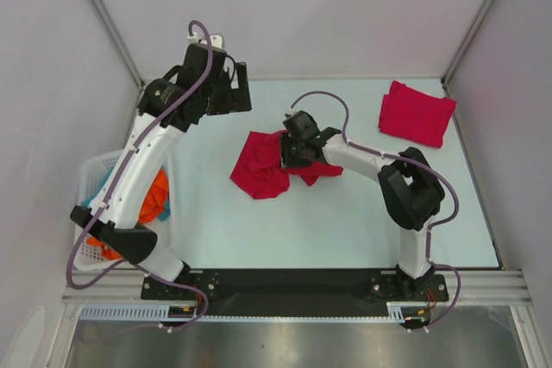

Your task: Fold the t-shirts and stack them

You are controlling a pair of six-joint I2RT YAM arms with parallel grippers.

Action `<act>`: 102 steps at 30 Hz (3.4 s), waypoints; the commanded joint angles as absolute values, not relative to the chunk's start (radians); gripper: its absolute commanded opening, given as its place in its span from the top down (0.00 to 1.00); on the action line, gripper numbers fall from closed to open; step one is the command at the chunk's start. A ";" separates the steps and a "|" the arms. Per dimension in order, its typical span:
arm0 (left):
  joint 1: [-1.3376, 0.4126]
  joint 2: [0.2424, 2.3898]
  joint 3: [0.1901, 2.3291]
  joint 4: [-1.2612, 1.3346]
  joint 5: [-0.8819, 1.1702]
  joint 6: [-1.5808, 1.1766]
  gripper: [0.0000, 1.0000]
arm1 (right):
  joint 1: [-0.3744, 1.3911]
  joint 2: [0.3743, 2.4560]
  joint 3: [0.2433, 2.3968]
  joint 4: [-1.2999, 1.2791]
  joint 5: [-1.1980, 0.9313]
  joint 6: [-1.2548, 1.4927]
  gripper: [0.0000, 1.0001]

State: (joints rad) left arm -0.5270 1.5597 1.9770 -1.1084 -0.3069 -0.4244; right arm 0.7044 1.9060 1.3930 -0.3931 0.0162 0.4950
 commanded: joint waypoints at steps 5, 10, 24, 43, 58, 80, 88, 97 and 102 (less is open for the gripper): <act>-0.525 1.500 1.968 -1.066 -0.290 -0.393 0.00 | 0.723 1.990 1.546 -0.394 0.026 0.460 0.63; -0.525 1.488 1.965 -1.066 -0.298 -0.385 0.00 | 0.721 1.979 1.533 -0.376 0.031 0.443 1.00; -0.522 1.482 1.884 -1.009 -0.267 -0.387 0.00 | 0.724 1.729 1.489 -0.354 0.167 0.382 1.00; -0.515 1.628 1.787 -0.874 -0.115 -0.414 0.01 | 0.732 1.404 1.614 -0.561 0.409 0.301 1.00; -0.541 1.663 1.723 -0.724 0.052 -0.474 0.04 | 0.741 1.520 1.792 -0.617 0.417 0.262 1.00; -0.549 1.664 1.703 -0.670 0.110 -0.477 0.09 | 0.775 1.655 2.109 -0.704 0.437 0.196 1.00; -0.552 1.637 1.683 -0.652 0.146 -0.471 0.95 | 0.778 1.703 2.177 -0.715 0.446 0.178 1.00; -0.552 1.603 1.669 -0.652 0.137 -0.466 0.55 | 0.779 1.740 2.227 -0.724 0.436 0.178 1.00; -0.552 1.592 1.661 -0.652 0.112 -0.462 0.19 | 0.784 1.759 2.264 -0.732 0.436 0.173 1.00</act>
State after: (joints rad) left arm -0.5476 1.6455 1.6676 -0.6750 0.1230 -0.4656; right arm 0.7719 1.7592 2.1864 -0.7525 0.4232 0.1967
